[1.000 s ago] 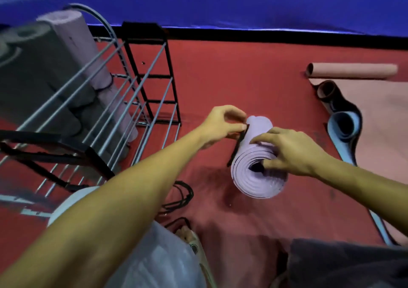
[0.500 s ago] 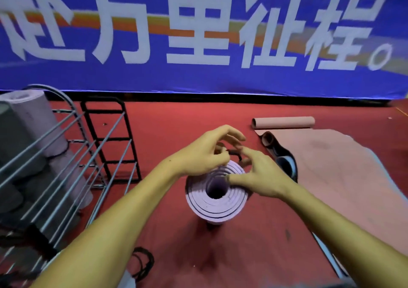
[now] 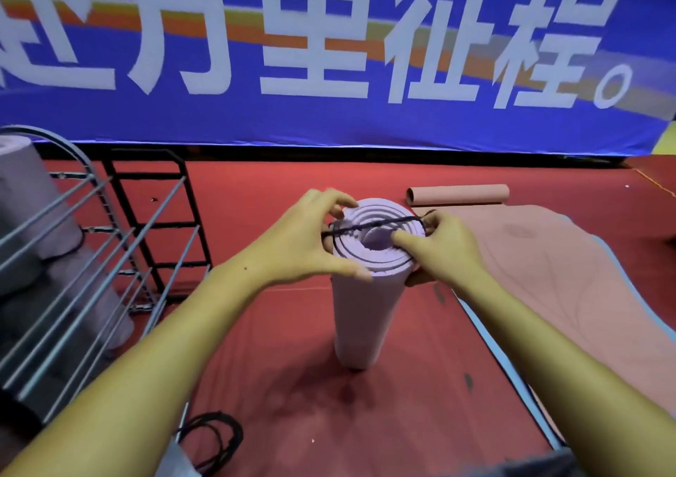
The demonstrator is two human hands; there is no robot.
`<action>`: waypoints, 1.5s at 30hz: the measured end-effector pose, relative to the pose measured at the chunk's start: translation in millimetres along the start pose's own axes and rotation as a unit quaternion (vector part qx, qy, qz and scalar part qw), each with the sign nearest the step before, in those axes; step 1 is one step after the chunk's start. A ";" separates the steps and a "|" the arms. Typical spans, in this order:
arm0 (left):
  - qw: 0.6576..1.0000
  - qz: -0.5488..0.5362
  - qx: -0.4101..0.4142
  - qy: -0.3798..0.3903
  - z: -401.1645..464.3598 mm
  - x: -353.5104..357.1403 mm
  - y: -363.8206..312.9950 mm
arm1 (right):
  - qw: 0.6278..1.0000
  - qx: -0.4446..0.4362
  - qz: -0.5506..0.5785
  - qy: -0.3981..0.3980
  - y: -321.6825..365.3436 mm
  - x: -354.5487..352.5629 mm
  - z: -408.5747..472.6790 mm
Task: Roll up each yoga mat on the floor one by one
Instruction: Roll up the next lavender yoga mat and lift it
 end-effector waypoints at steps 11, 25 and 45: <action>0.996 0.046 -0.046 -0.064 21.3 20.5 30.7 | 0.995 -0.010 -0.047 -0.084 -8.8 -19.6 16.9; 0.969 -0.092 -0.084 -0.215 33.0 30.8 60.2 | 0.962 -0.094 0.252 0.044 -27.5 -5.6 17.9; 0.989 -0.023 -0.125 -0.075 42.1 82.8 114.5 | 0.973 -0.051 0.222 0.045 -76.6 7.5 84.8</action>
Point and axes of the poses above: each hand's wrist, its own z-axis towards the middle knuckle, its own x-axis out of the palm, y = z × x, the point moved 9 cm from there along z, towards the middle knuckle, and after that the axes turned 8 degrees about y, right-handed, at the moved point
